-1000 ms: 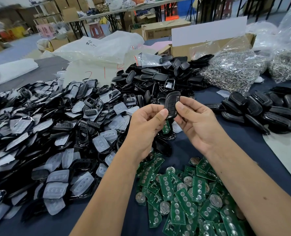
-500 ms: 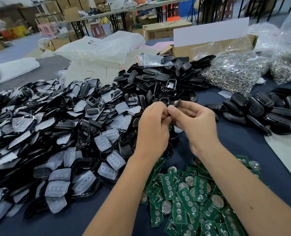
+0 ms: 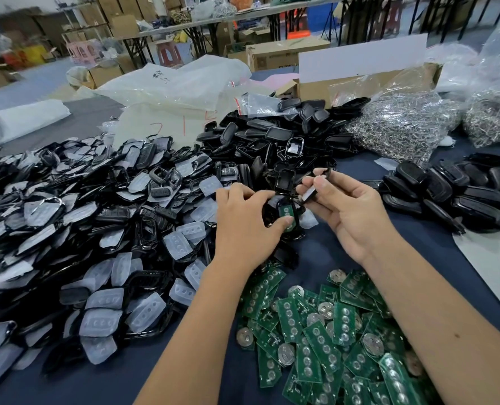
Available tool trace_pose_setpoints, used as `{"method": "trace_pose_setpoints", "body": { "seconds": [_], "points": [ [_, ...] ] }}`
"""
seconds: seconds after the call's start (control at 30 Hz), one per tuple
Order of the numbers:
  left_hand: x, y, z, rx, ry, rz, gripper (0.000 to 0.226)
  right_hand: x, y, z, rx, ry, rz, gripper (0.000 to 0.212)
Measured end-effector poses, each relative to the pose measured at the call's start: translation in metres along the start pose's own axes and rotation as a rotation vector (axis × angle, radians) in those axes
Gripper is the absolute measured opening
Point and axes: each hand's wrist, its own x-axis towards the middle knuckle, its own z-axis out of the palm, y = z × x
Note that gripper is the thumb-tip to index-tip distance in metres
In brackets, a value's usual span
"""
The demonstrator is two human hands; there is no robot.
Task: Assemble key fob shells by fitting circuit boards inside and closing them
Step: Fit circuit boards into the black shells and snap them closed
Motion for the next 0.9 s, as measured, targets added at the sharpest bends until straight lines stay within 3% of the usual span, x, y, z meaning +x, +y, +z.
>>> {"method": "trace_pose_setpoints", "body": {
  "seconds": [0.17, 0.47, 0.57, 0.67, 0.9],
  "points": [
    [0.0, 0.003, 0.004, -0.042, -0.01, 0.021, 0.042, 0.002, 0.001, -0.003, -0.011, -0.006, 0.033, 0.035],
    [0.0, 0.012, -0.003, -0.34, 0.001, -0.054, 0.032, 0.001, -0.003, -0.004, 0.003, -0.005, 0.038, 0.033],
    [0.005, 0.013, -0.009, -0.654, 0.075, -0.163, 0.025, 0.002, -0.005, -0.006, -0.003, -0.036, 0.05, 0.033],
    [0.006, 0.013, -0.013, -1.119, 0.014, -0.363, 0.025, 0.001, -0.005, -0.007, -0.047, -0.089, 0.072, 0.037],
    [0.006, 0.01, -0.008, -1.207, -0.077, -0.432, 0.019, -0.002, -0.001, -0.003, -0.138, -0.138, 0.098, 0.037]
  ]
}}
